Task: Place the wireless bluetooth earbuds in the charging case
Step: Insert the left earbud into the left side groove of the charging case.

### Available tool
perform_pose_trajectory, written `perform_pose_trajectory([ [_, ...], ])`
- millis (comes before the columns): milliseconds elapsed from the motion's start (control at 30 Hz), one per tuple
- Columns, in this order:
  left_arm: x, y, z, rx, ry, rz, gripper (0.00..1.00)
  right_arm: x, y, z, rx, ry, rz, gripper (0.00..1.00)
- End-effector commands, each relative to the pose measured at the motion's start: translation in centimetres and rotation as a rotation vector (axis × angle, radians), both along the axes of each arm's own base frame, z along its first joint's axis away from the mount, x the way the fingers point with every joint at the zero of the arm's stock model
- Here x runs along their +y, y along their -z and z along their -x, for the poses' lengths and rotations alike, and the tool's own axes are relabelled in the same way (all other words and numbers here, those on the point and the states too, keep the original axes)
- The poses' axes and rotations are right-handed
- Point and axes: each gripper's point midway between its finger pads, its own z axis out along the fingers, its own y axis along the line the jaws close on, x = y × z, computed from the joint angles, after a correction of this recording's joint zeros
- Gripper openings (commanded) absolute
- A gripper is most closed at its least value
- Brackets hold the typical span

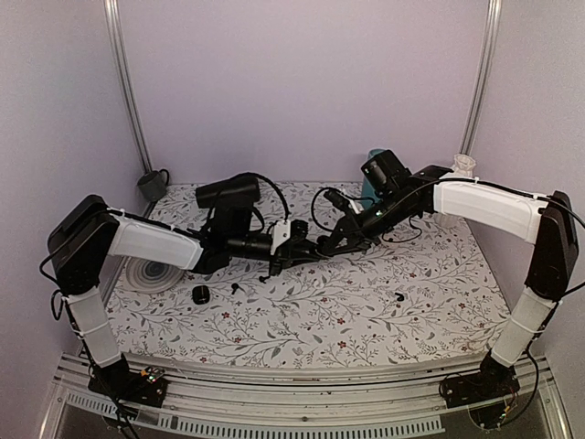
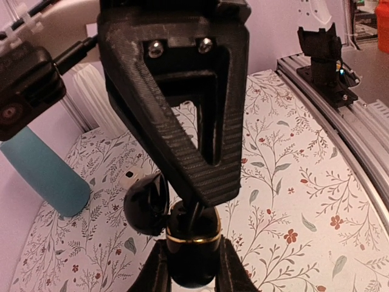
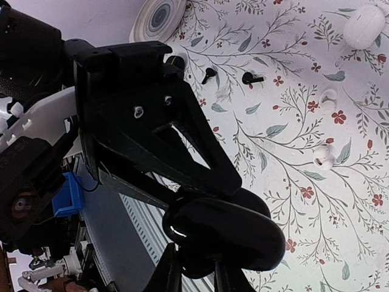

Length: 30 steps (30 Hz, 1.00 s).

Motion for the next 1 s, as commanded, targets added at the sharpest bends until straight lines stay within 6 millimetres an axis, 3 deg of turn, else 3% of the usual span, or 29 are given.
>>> perform_pose_trajectory([
  [0, -0.7, 0.0, 0.9, -0.022, 0.036, -0.010, 0.00, 0.1, 0.3, 0.0, 0.009, 0.000, 0.012, 0.14],
  [967, -3.2, 0.7, 3.3, -0.006, 0.094, 0.027, 0.00, -0.1, 2.2, 0.5, 0.129, -0.025, 0.107, 0.17],
])
